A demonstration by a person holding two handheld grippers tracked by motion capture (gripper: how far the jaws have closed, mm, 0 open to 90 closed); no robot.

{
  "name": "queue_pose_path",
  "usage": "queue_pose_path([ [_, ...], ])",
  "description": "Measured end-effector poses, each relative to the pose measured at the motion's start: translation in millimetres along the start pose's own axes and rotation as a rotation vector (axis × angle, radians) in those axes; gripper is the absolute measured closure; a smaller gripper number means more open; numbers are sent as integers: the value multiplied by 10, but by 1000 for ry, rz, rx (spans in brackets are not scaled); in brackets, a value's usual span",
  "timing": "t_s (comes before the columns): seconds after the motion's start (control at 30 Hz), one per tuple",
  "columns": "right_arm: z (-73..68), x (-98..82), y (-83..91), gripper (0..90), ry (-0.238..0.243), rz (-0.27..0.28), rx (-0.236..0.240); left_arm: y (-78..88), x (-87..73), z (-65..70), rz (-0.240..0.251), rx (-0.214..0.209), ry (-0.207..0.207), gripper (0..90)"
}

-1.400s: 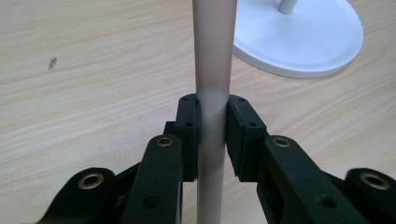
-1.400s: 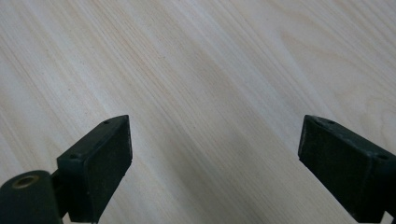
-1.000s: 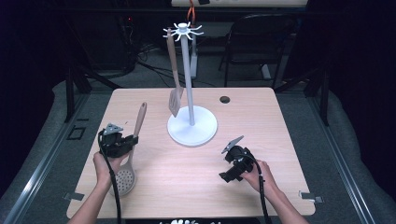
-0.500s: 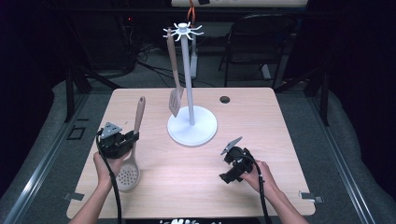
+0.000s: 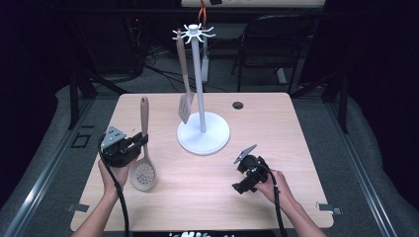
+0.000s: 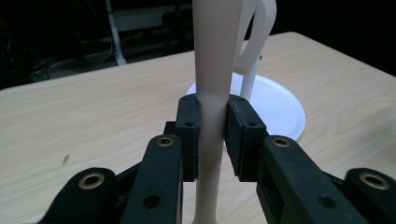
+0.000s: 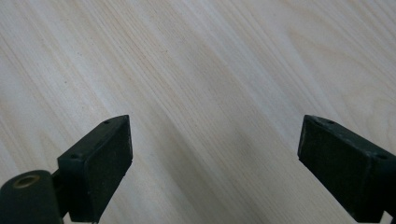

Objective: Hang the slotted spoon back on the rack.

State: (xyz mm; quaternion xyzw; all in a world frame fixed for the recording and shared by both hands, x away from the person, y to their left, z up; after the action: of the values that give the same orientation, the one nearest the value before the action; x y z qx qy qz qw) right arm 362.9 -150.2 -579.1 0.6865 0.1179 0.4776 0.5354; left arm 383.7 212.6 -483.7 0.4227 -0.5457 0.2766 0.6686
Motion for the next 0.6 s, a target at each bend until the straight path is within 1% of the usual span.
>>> queue_pose_path([
  [0.03, -2, 2, -6, 96, -2, 8, 3, 0, 0, 0, 0, 0, 0, 760],
  [0.07, 0, 0, -3, 96, 0, 1, 1, 4, 29, 18, 31, 3, -4, 759],
  [0.1, 0, 0, -3, 96, 0, 1, 1, 4, 29, 18, 31, 3, -4, 760],
  [0.17, 9, -12, -6, 96, -2, -6, 3, 4, 75, 47, 63, 1, -11, 759],
  [0.2, 11, -16, -6, 96, -4, -4, 0, 6, 92, 53, 67, 0, -16, 759],
  [0.23, 7, -17, -17, 96, -14, 12, 4, 2, 110, 63, 75, -1, -16, 759],
  [0.27, 15, -23, -10, 96, -10, 2, 3, -5, 124, 70, 85, -3, -16, 759],
  [0.37, 24, -39, -5, 96, -17, 3, 3, -31, 184, 104, 98, -15, -22, 759],
  [0.43, 24, -51, -3, 96, -27, 6, 5, -52, 226, 134, 107, -16, -31, 759],
  [0.47, 34, -58, 8, 96, -17, -8, 5, -58, 246, 147, 110, -12, -39, 759],
  [0.5, 36, -60, 10, 96, -18, -9, 8, -58, 246, 147, 110, -12, -39, 759],
  [0.53, 38, -61, 10, 95, -23, -6, -2, -74, 284, 183, 116, -14, -52, 759],
  [0.6, 41, -62, 9, 95, -23, -9, -2, -84, 302, 203, 120, -17, -57, 759],
])
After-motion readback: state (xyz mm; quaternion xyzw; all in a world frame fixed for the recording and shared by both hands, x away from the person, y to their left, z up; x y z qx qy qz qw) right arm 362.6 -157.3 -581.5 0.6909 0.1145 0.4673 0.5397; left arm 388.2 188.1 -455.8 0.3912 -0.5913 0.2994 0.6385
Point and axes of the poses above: each handheld gripper's, and its own axes: y roughly backward along the jaws, x roughly out of its top, z roughly to its right, the point moved 5 cm from there along -y, roughly forward along the jaws, and after that the axes turned 7 degrees about z, right-handed, at the moved point
